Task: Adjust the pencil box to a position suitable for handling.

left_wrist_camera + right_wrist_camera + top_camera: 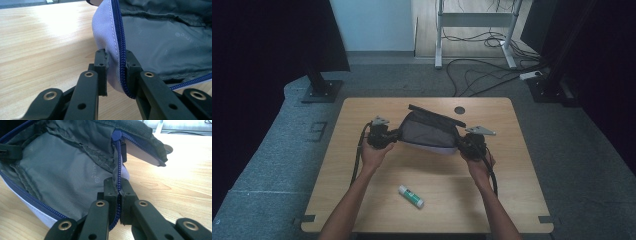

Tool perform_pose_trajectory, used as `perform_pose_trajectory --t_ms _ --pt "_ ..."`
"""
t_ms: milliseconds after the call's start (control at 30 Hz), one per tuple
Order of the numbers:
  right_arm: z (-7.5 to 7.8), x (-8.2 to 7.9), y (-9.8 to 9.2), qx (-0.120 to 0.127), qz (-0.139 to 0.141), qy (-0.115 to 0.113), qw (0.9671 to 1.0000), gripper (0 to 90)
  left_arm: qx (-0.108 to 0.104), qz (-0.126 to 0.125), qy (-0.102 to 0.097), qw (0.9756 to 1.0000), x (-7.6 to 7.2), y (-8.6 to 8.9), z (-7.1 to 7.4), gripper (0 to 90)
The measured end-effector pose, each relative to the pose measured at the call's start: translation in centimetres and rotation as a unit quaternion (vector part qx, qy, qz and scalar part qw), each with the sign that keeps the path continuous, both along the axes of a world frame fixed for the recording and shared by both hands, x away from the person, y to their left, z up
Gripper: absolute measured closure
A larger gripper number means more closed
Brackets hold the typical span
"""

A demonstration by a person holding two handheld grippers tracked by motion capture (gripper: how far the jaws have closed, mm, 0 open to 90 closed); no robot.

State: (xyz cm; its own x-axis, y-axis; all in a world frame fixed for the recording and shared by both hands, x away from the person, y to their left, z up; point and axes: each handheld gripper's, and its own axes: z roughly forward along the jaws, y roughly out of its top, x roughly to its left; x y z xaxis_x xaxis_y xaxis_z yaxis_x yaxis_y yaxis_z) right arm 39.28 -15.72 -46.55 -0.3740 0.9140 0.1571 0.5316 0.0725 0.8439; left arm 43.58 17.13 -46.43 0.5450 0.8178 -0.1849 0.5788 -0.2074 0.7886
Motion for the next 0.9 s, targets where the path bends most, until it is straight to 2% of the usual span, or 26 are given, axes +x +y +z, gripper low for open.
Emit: perform_pose_trajectory --t_ms 200,633,833,900 --pt "0.1 -0.4 -0.1 -0.003 0.002 -0.004 1.0 85.4 -0.002 -0.004 -0.002 1.0 -0.4 -0.1 0.0 76.6" --pt "0.2 -2.8 -1.1 -0.006 0.004 -0.017 0.9998 85.3 0.006 -0.026 -0.004 0.9996 -1.7 -1.1 0.0 76.4" --pt "-0.2 -3.7 -1.7 -0.009 0.005 -0.015 0.9998 85.2 0.007 -0.035 0.0 0.9994 -2.2 -1.6 -0.4 76.1" --pt "-0.5 -3.9 -1.9 -0.01 0.005 -0.01 0.9999 85.2 0.008 -0.039 0.005 0.9992 -2.5 -1.9 -1.0 75.9"
